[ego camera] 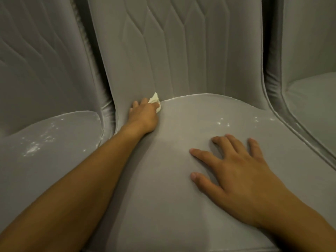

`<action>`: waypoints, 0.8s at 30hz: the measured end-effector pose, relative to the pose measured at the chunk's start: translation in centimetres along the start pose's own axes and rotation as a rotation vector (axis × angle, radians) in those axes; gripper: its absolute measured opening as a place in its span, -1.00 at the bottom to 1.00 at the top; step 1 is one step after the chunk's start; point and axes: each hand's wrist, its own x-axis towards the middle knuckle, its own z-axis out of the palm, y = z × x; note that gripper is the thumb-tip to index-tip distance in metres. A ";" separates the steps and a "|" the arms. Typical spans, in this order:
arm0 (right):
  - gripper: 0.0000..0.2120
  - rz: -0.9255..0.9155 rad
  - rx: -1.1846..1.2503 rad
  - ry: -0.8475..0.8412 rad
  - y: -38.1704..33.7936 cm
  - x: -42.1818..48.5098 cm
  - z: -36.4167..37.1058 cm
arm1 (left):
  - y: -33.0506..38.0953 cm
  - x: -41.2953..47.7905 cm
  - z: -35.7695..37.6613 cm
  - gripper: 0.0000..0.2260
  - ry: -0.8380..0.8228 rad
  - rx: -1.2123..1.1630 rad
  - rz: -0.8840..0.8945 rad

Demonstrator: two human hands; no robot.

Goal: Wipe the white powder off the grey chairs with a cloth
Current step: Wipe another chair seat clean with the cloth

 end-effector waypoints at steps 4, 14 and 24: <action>-0.34 -0.008 0.004 -0.015 0.1 0.1 -0.3 | -0.3 0.5 -0.2 -0.61 -0.074 -0.088 0.036; -0.42 -0.008 0.037 -0.018 0.1 0.0 -0.2 | -0.1 -9.0 -2.4 -0.64 -0.181 -0.216 0.397; -0.45 0.013 0.041 -0.003 -0.1 -0.1 -0.2 | 4.8 3.2 0.0 -0.58 -0.058 0.057 -0.018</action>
